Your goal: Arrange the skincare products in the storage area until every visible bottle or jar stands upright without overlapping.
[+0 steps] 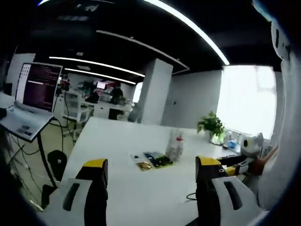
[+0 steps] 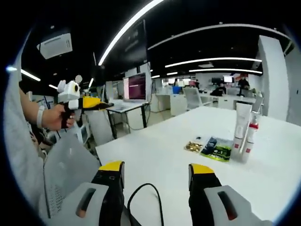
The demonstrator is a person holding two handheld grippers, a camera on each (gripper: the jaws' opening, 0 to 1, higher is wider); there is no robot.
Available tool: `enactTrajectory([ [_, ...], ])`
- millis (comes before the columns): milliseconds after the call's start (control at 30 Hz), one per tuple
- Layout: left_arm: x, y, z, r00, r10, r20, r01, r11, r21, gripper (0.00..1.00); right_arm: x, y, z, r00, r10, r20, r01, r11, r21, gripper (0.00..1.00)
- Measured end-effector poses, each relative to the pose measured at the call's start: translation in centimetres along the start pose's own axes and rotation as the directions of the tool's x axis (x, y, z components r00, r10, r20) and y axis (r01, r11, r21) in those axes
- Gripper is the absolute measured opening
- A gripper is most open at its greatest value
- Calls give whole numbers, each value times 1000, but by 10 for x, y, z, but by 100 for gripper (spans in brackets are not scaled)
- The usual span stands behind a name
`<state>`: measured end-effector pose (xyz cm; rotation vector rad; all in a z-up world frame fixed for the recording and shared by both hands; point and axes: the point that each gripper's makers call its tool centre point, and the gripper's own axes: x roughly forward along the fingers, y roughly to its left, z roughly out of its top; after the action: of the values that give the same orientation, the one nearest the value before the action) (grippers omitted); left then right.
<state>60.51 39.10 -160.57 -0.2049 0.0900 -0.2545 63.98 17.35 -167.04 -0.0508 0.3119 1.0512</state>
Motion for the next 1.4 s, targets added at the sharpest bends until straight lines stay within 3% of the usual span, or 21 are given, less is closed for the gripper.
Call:
enactTrajectory([
  [167,1,2,0,998,33,54,-39,993,113,99,-1,1,7,1000,1,29,-1,1000,-11,60],
  [500,13,-7,-9,998,17,56,-26,987,160,99,0,1,12,998,5,67,-6,1000,10,71],
  [600,19,-11,0,995,4,100,-23,982,186,99,1,2,11,998,11,61,-11,1000,11,71],
  [633,23,-15,8,989,-18,149,-8,985,172,99,1,2,11,998,11,61,-12,1000,9,71],
  [800,30,-12,5,989,-10,149,-21,978,207,99,1,4,11,998,15,62,-15,1000,1,72],
  [867,29,-19,13,974,-51,221,10,984,179,99,1,3,10,998,11,61,-11,1000,4,72],
  [1033,31,-30,4,977,-91,193,48,975,215,99,0,0,10,998,1,65,-2,1000,16,73],
  [1133,36,-32,-12,987,-101,126,71,973,222,99,0,-1,9,998,-5,65,4,1000,19,74],
  [1400,39,-29,-25,995,-83,64,65,969,239,99,0,-6,5,998,-25,54,23,999,24,73],
])
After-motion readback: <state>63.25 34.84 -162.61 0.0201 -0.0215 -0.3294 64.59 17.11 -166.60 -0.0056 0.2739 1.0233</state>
